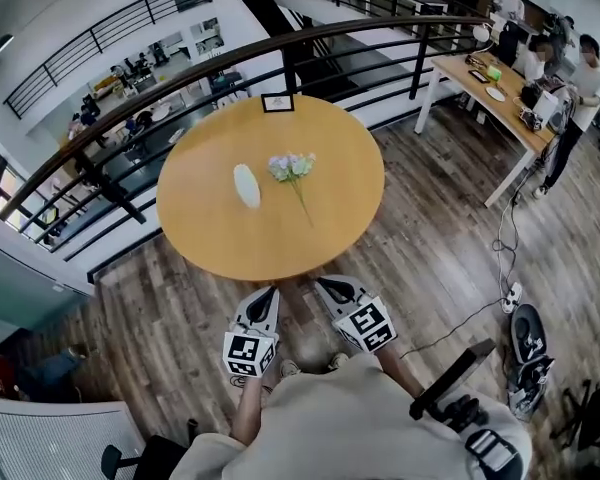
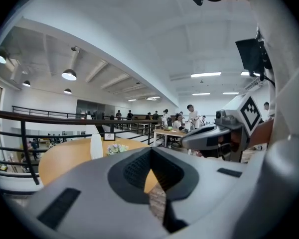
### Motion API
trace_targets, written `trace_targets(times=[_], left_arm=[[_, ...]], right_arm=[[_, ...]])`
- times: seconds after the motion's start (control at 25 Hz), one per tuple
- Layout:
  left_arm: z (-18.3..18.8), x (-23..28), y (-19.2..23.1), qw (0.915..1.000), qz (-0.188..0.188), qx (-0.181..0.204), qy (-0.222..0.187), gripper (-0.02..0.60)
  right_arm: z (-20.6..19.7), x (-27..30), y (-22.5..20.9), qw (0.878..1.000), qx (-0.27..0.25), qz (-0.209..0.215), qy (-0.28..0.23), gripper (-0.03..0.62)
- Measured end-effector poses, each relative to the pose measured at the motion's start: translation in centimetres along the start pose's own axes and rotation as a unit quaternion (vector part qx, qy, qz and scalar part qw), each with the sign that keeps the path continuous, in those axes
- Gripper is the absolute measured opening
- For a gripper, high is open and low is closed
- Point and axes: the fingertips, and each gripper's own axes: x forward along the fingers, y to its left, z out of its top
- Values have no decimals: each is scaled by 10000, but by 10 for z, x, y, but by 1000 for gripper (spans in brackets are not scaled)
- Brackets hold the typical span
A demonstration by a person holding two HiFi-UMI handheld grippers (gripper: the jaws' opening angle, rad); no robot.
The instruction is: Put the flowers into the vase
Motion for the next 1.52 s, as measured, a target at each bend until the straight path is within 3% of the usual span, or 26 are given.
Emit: trace_targets(times=[0.4,0.8,1.08,1.4,1.52], left_arm=[[-7,14,-20,9996,255,-42,73,6],[-12,38,-7,9993,315,-142,170,6],[-12,77,37,9994,155,-272,114,6],[20,139,135,9997,-110,-215,-63,6],[18,142,158,9997,-180,-181,18,6]], right_arm=[[-17,-27,-32,10000,-30,-19,9,8],[-22,-4,-49,9998,-7,97,146,8],[-13,43,-69,9994,-51,5,333,8],[48,139,-116,9989,-228,-308,280,8],[46,162,-118,9981,-91,-390,468,8]])
